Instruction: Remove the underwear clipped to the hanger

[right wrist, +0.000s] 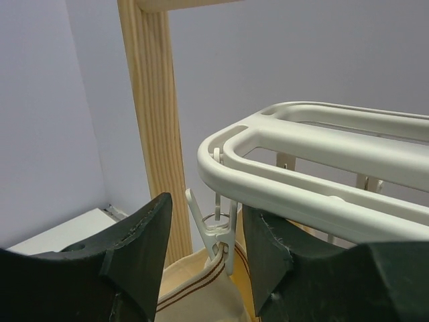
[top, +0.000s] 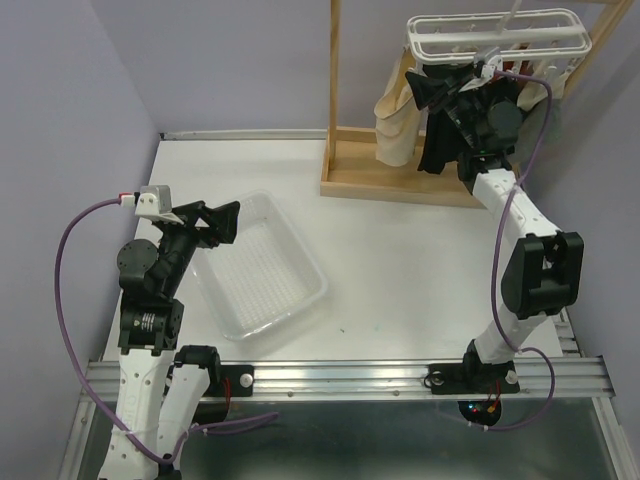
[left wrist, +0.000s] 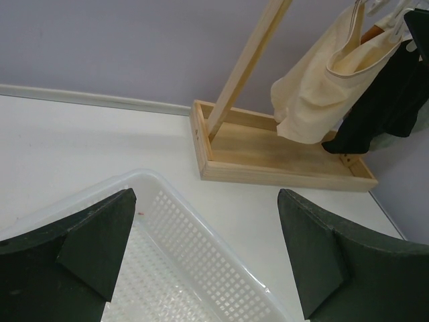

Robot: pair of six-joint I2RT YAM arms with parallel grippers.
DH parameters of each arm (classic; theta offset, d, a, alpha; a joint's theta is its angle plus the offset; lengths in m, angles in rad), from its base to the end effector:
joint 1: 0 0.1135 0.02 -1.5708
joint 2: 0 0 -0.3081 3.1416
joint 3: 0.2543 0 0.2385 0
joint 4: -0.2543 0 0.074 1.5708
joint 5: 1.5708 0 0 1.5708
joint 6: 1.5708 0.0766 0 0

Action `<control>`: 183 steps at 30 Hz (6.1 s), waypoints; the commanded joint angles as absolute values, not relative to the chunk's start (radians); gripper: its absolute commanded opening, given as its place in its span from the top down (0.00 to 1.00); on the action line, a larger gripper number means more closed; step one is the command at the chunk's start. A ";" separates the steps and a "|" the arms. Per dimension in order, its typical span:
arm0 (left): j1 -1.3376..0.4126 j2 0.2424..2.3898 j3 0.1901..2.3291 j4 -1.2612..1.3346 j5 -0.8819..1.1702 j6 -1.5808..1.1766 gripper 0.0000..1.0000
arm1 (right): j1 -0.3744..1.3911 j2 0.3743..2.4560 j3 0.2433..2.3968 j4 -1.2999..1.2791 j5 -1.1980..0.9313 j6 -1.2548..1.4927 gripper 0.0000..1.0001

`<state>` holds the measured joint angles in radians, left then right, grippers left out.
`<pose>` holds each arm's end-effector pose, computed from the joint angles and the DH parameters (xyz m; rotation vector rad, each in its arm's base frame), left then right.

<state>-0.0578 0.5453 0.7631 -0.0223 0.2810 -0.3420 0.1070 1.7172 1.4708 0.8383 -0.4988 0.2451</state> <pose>0.1124 -0.0278 0.4104 0.0399 1.4025 -0.5259 0.4144 0.0814 0.4990 -0.3956 0.9992 0.5619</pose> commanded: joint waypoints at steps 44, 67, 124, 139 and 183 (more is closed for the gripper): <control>-0.113 0.745 0.828 0.202 0.457 -0.436 0.01 | 0.133 1.479 1.244 0.845 -0.523 0.135 0.95; -0.704 1.552 1.523 0.488 0.089 -0.104 0.02 | 0.046 1.299 1.118 0.726 -0.555 0.147 0.95; -0.776 2.232 2.309 0.655 -0.143 0.225 0.12 | 0.040 1.313 1.146 0.727 -0.575 0.241 0.98; -0.776 2.329 2.444 0.741 -0.104 0.222 0.31 | 0.040 1.305 1.146 0.727 -0.583 0.285 0.99; -0.779 1.528 1.312 0.620 -0.055 -0.213 0.21 | 0.006 1.006 1.020 0.296 -0.598 0.011 0.11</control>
<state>-0.7731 1.5375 1.3682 0.6598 -0.0788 -0.0532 0.0223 1.0660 1.0443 0.4438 -0.5961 0.0685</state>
